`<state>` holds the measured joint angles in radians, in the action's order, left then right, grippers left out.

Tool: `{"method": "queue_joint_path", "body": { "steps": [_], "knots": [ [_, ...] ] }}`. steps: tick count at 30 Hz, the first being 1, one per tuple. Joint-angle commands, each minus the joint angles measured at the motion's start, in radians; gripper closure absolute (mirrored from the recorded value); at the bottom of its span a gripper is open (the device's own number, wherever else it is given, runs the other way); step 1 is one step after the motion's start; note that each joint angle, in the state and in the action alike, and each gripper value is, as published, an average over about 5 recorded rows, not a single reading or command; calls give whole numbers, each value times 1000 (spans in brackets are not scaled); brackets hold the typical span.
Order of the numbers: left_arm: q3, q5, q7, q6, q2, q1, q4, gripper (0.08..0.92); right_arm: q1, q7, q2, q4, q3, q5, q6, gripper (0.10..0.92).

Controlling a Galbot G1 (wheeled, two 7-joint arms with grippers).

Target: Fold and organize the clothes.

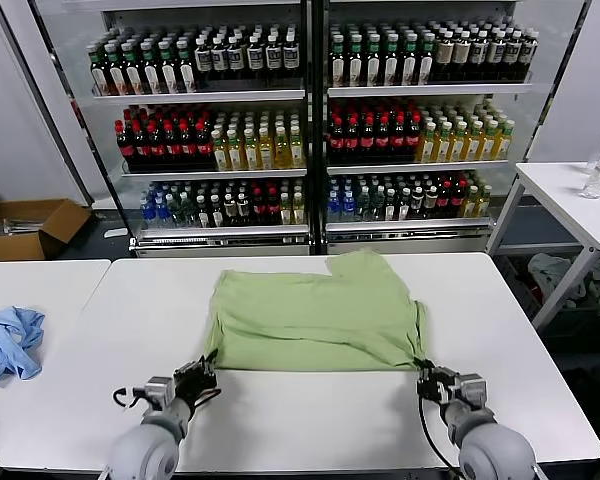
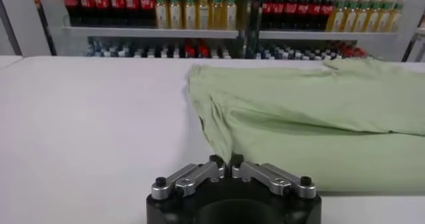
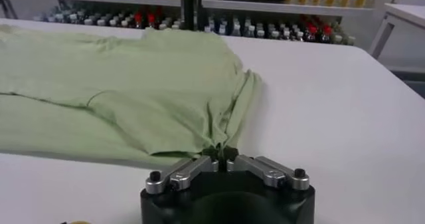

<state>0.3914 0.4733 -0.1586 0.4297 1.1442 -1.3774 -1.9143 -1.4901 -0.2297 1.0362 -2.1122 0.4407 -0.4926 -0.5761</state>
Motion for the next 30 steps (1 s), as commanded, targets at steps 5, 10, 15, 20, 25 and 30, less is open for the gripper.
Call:
{"method": "queue_joint_path", "body": {
  "steps": [5,10,15,20,25,30],
  "knots": [
    [120,-61,9,8,-29,-301,-273,895,-230,9,-6,-219,84,115,18,823],
    [142,-13,7,-16,-70,-208,-254,810,-81,-10,-34,-178,89,41,55,685],
    [95,54,-11,-45,-107,-21,-120,663,187,-35,-39,-24,6,-23,47,547],
    [-7,83,-36,-50,-114,233,79,525,548,-57,-11,243,-169,-51,2,408],
    [-113,73,-44,-38,-117,437,281,377,795,-49,31,469,-281,-89,-2,266],
    [-197,72,-43,-25,-111,558,396,236,955,-35,94,687,-356,-92,-3,207]
  ]
}}
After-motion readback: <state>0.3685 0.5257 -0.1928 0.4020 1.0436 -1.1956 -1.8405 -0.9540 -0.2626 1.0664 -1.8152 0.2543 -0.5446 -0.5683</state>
